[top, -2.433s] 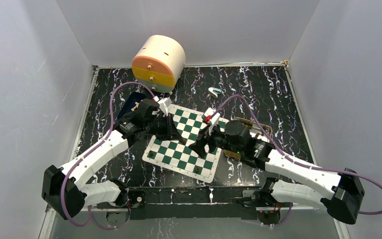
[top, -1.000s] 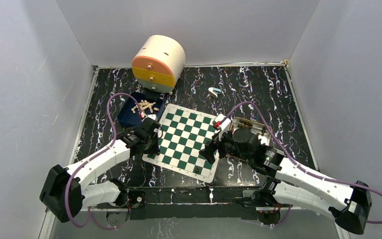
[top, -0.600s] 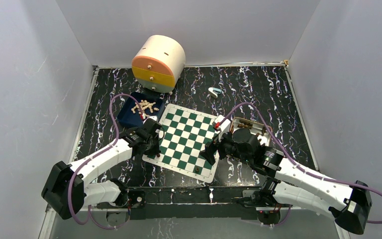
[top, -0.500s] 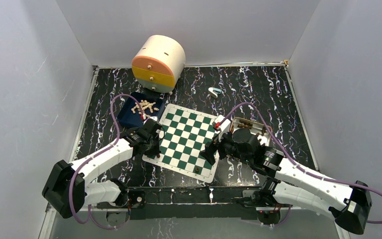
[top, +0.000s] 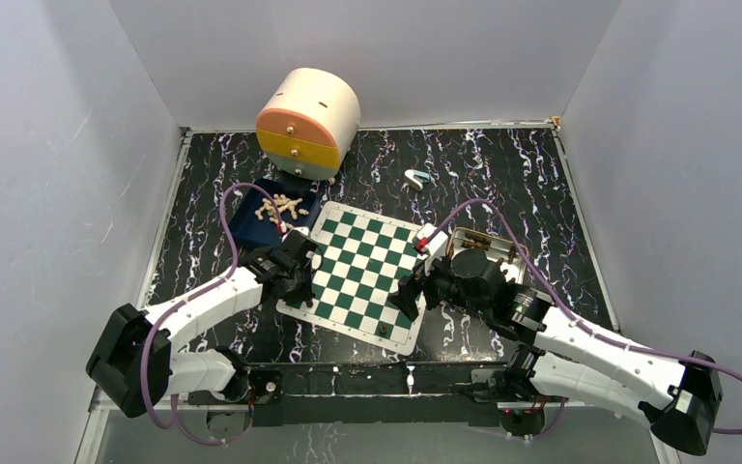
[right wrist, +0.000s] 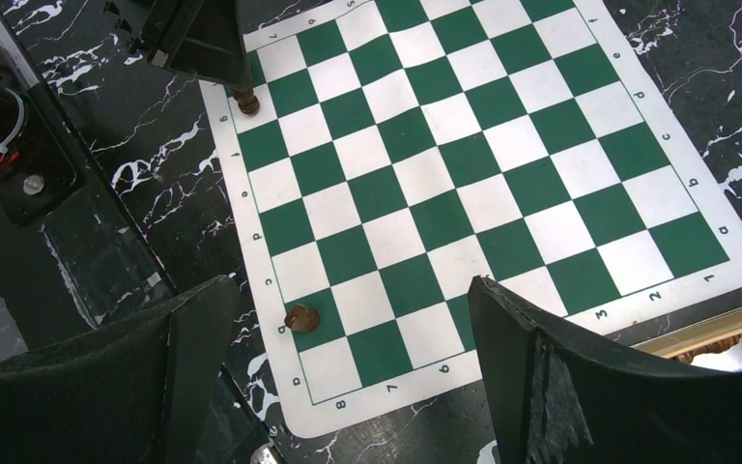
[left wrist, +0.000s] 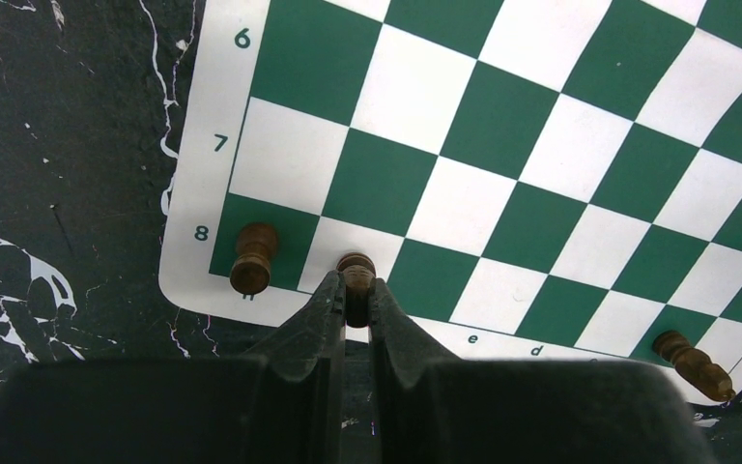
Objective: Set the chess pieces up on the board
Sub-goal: Place the chess piece on the chessboard.
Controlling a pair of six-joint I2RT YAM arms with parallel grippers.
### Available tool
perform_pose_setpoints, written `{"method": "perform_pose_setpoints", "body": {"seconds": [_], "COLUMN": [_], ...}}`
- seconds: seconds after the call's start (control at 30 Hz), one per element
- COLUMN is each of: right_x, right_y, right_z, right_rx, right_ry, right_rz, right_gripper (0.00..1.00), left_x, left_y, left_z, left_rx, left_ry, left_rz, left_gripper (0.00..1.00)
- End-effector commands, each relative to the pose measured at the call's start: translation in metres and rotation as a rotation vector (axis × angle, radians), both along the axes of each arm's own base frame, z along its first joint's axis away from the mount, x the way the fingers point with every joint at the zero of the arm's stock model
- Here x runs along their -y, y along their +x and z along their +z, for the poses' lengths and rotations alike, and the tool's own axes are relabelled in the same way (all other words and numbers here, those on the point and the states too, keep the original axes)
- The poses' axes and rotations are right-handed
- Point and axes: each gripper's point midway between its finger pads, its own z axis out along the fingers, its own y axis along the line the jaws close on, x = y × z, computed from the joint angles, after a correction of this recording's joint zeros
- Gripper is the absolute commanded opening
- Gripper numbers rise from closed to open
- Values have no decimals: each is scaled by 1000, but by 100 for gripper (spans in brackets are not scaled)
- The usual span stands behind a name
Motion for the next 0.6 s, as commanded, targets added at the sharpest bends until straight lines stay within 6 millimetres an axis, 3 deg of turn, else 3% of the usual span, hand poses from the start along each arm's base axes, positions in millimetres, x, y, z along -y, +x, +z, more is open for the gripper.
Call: {"method": "perform_pose_setpoints", "body": {"seconds": [0.0,0.57], "right_x": [-2,-1], "right_y": [1,2], "right_z": [11,11], "right_rx": [17,25], "right_ry": [38,29], "right_rz": [-4,-9], "right_gripper": [99,99], "left_x": [-3,-6], "left_y": [-3,-6], "left_z": [-6,-5], "left_rx": [-10,-24], "left_ry": [21,45], "left_rz": [-4,-4], "left_gripper": [3,7]}}
